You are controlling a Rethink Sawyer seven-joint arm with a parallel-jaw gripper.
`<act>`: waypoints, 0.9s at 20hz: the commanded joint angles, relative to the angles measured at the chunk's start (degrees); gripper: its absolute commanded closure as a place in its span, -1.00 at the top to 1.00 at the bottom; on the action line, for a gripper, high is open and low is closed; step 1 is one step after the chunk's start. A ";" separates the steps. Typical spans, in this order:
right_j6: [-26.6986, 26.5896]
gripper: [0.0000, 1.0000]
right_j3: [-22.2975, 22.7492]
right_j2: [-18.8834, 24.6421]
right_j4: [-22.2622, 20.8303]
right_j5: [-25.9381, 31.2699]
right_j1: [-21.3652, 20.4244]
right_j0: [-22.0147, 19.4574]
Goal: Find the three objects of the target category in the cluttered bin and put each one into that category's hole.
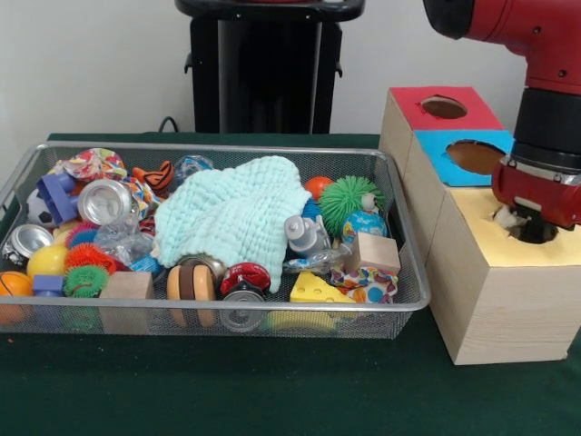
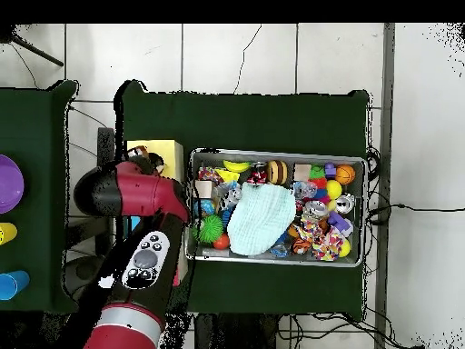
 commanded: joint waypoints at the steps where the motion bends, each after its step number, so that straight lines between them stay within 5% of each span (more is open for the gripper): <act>1: 10.66 -1.00 2.49 3.21 3.70 7.15 0.88 0.98; 14: 10.47 -1.00 3.66 1.77 4.81 9.70 -2.60 1.30; 18: 10.60 -1.00 2.50 -0.96 3.91 16.50 -5.31 1.92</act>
